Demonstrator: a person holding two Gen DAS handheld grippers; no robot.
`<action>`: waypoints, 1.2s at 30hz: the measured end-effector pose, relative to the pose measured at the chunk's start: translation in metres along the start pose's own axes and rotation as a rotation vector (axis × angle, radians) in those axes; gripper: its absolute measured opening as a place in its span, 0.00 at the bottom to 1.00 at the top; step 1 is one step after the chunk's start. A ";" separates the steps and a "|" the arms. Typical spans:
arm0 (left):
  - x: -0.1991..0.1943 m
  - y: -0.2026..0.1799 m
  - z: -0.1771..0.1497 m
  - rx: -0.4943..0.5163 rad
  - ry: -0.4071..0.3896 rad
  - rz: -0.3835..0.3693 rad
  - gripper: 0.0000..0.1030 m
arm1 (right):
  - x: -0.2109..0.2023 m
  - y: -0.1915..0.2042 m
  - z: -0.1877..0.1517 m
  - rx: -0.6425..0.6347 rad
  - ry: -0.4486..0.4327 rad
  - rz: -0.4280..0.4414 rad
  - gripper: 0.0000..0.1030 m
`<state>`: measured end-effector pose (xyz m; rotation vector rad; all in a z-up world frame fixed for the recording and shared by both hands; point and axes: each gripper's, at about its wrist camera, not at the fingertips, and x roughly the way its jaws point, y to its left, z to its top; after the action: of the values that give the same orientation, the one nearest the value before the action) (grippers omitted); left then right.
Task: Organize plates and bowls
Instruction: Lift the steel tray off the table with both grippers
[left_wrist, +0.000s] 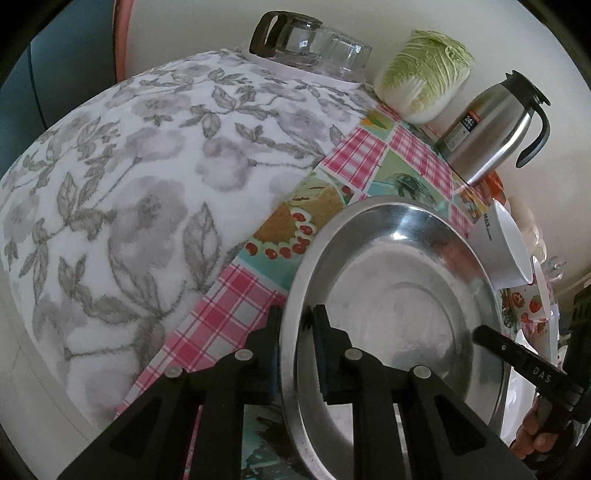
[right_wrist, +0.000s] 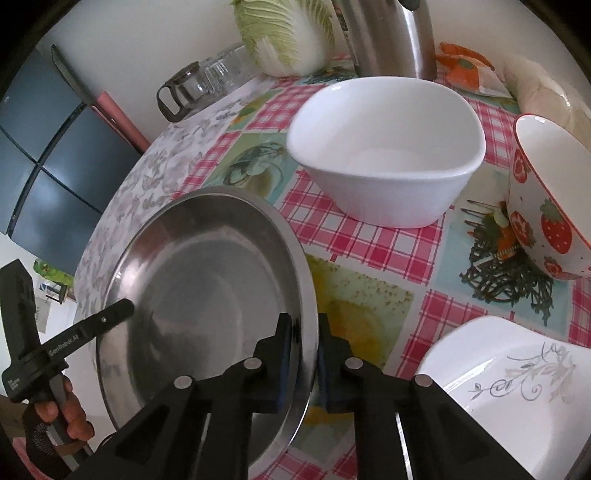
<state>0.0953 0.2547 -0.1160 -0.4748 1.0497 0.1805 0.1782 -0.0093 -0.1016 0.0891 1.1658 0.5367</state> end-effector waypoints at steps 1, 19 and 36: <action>-0.002 0.001 0.000 0.002 -0.002 0.004 0.16 | 0.000 0.000 0.000 -0.004 0.000 0.004 0.12; -0.084 -0.024 0.010 0.084 -0.132 0.007 0.15 | -0.065 0.017 -0.011 -0.056 -0.125 0.069 0.12; -0.123 -0.124 0.009 0.242 -0.172 -0.074 0.15 | -0.159 -0.036 -0.052 0.094 -0.278 0.025 0.13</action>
<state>0.0872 0.1589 0.0305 -0.2728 0.8710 0.0265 0.0996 -0.1219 -0.0003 0.2512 0.9186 0.4743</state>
